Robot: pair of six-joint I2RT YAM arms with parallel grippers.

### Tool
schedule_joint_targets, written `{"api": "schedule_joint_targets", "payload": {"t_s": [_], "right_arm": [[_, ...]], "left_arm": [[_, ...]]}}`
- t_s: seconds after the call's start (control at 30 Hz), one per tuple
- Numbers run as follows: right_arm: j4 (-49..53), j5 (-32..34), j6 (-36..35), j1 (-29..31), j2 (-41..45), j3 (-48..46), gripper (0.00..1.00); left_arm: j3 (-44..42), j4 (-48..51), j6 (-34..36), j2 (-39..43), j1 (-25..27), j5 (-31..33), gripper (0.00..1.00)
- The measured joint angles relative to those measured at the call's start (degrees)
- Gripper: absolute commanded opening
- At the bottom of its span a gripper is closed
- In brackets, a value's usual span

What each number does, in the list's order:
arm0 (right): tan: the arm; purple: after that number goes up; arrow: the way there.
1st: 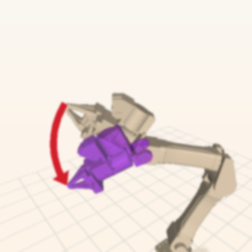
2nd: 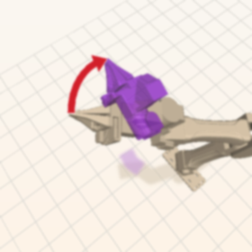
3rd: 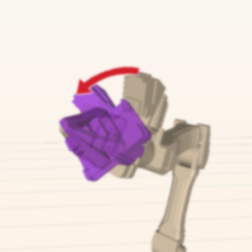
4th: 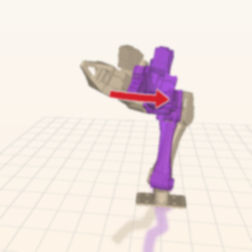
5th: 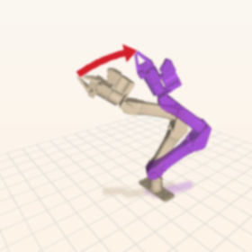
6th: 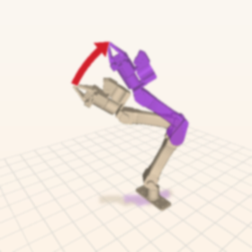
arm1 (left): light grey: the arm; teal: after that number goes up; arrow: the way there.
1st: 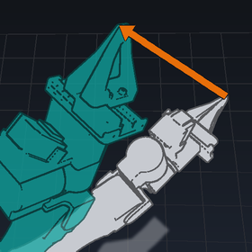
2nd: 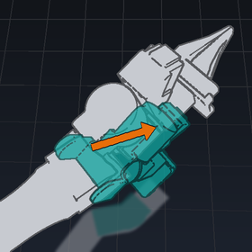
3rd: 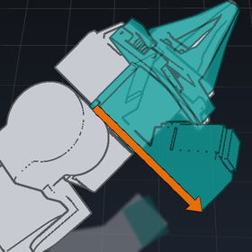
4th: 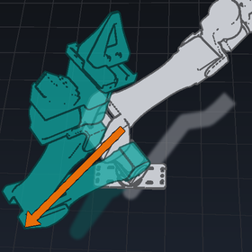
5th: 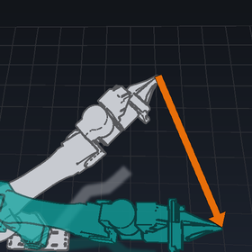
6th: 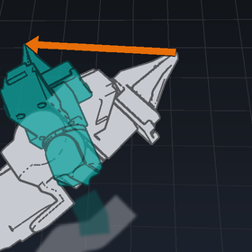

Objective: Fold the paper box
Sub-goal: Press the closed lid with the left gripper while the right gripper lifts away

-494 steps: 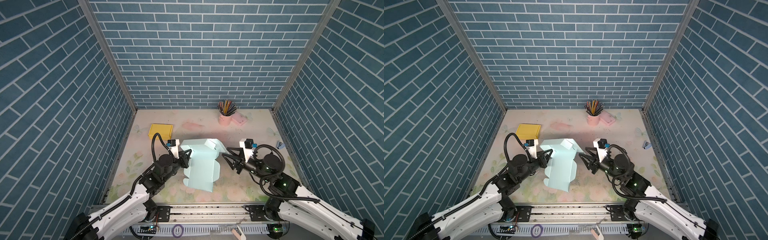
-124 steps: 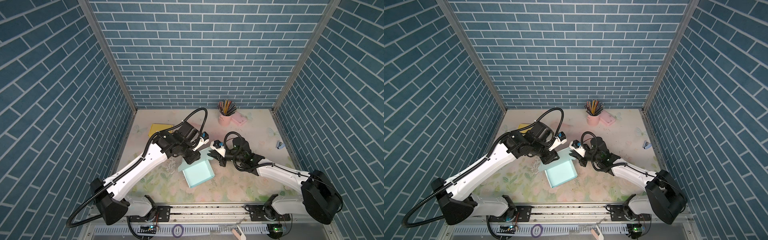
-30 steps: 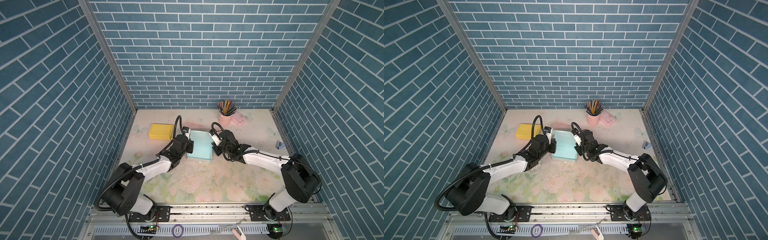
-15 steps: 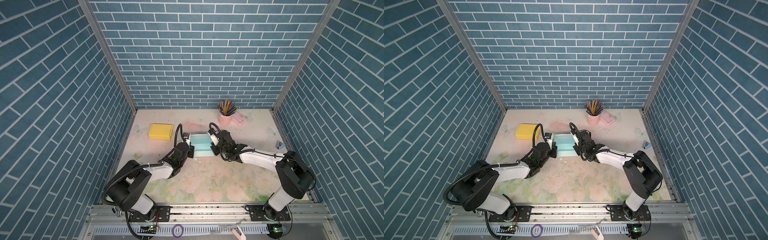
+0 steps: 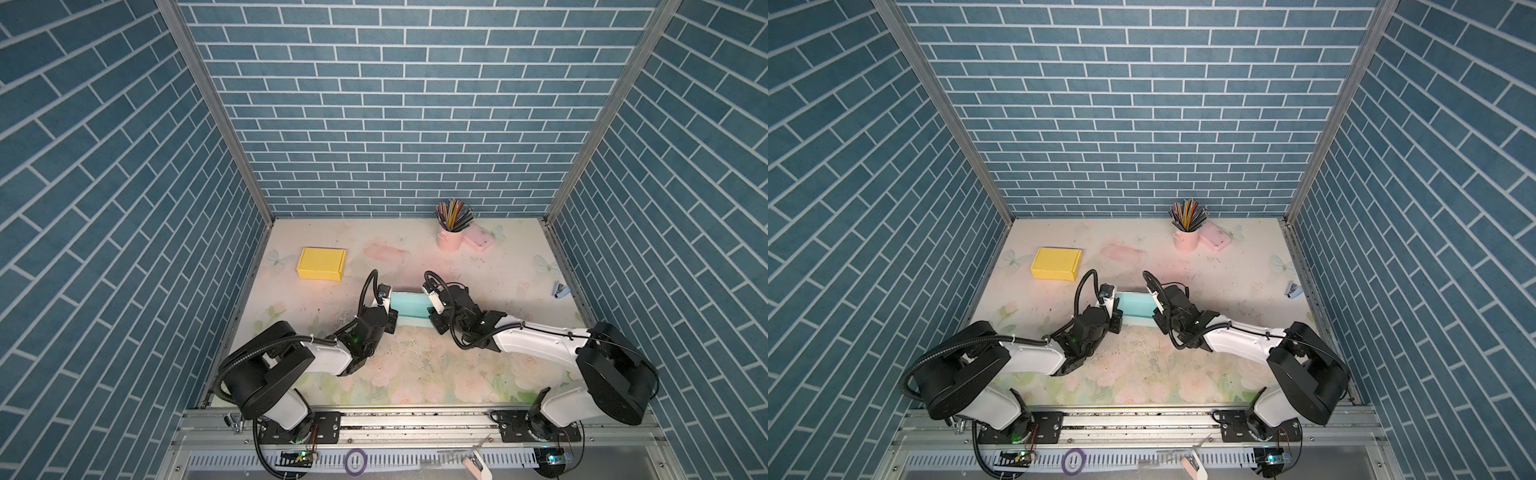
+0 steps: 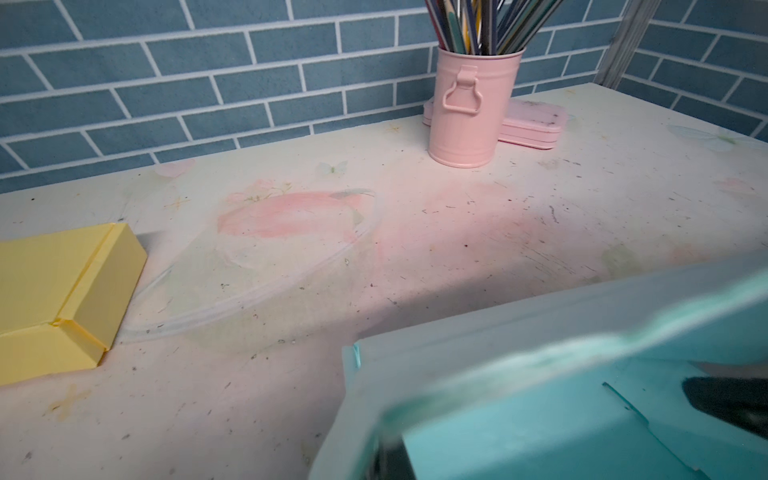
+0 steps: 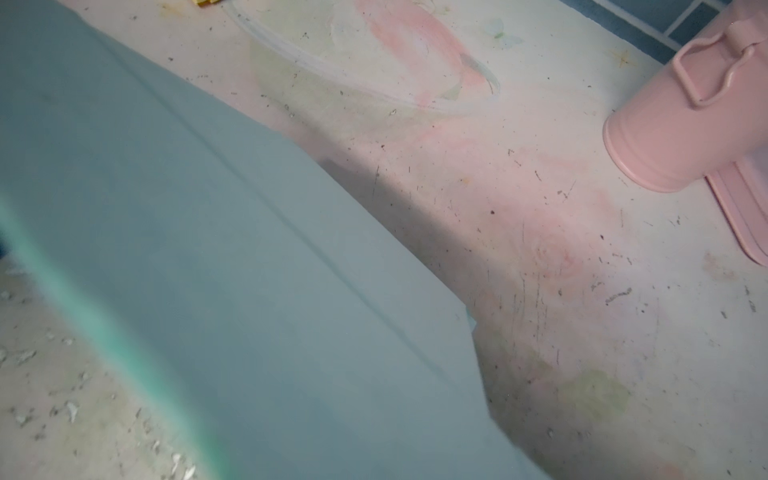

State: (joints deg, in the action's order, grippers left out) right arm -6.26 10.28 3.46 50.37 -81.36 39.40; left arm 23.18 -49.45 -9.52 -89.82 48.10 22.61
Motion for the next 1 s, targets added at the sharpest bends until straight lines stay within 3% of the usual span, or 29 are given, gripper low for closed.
{"api": "schedule_joint_targets", "payload": {"t_s": [0.2,0.37,0.57,0.7,0.8,0.87,1.0], "right_arm": [[-4.2,-0.6,1.2,0.8,9.4,-7.4,0.51],[-6.4,-0.8,1.3,2.2,22.8,-15.0,0.51],[-3.0,1.1,3.8,2.6,36.5,-11.7,0.56],[4.8,4.2,7.4,1.6,28.6,2.8,0.56],[8.0,5.3,10.4,0.2,17.2,12.6,0.55],[8.9,5.1,12.4,-0.5,10.5,14.1,0.53],[11.5,3.7,15.4,-0.8,-0.4,12.7,0.51]], "left_arm": [[-1.0,-5.5,0.3,-3.4,1.8,0.8,0.05],[-1.2,-7.5,0.6,-5.0,2.3,1.4,0.05],[-1.4,-7.3,1.2,-5.9,3.2,1.6,0.08],[-1.8,-4.9,1.4,-5.9,4.0,1.2,0.14],[-1.7,-3.4,1.6,-5.3,4.6,0.7,0.28],[-1.7,-1.8,1.6,-4.4,4.8,-0.1,0.38],[-1.7,0.5,1.6,-2.6,5.0,-2.2,0.48]]}}
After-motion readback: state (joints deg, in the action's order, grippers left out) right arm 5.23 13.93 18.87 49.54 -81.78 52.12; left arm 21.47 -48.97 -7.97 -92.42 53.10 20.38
